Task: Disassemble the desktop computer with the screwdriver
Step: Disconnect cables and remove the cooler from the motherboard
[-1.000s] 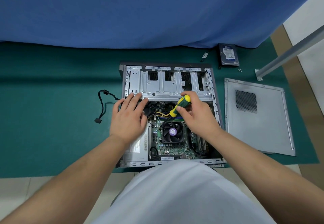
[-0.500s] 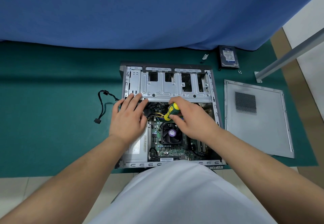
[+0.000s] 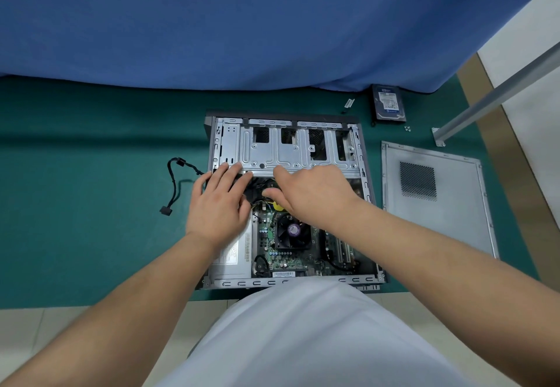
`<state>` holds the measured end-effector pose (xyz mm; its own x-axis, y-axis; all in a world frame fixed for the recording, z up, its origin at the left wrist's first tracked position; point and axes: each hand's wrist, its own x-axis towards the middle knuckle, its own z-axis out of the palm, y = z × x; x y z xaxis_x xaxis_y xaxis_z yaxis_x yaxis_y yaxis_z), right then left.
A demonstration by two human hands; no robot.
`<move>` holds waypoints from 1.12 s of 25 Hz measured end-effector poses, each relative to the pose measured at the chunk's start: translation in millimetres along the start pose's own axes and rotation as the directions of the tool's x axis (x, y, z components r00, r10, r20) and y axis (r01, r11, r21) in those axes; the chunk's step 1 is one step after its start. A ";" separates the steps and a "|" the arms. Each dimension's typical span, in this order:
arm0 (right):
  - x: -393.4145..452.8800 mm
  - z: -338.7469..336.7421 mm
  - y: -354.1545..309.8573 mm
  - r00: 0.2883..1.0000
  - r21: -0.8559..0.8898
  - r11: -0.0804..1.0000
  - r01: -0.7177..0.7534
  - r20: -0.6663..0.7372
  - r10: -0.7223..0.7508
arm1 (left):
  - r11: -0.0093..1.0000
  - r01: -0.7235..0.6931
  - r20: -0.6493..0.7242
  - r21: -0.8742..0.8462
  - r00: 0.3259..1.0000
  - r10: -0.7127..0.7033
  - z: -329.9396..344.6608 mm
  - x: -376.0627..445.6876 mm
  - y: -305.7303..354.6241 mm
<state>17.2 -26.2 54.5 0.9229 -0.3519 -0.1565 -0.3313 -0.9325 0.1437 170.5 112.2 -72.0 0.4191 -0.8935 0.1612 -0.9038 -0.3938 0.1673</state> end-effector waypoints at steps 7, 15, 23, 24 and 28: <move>-6.5 -2.6 8.5 0.966 0.217 0.942 0.255 -0.014 -0.259 | 1.000 0.020 0.034 -0.016 0.999 -0.020 -5.1 1.1 2.9; 2.9 9.4 -14.8 0.989 0.139 0.982 -0.130 -0.053 0.139 | 1.000 0.008 0.104 -0.018 0.995 -0.006 -13.8 -17.2 5.9; 0.4 12.1 -26.3 0.923 0.406 0.840 -0.361 0.028 0.383 | 0.998 -0.028 0.124 0.058 0.992 0.021 -14.1 -61.7 14.3; 0.7 13.5 -29.9 0.924 0.350 0.865 -0.360 0.001 0.384 | 0.997 -0.031 0.132 0.065 0.991 0.023 -13.0 -58.9 13.8; 7.7 5.2 -29.6 0.962 0.266 0.927 -0.265 0.012 0.271 | 0.999 -0.040 0.121 0.036 0.992 0.036 -10.2 -59.0 11.7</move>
<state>33.1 -1.7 43.9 0.7958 -0.5928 -0.1236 -0.6037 -0.7926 -0.0857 136.1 162.6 -69.7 0.3731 -0.9265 0.0486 -0.9226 -0.3649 0.1253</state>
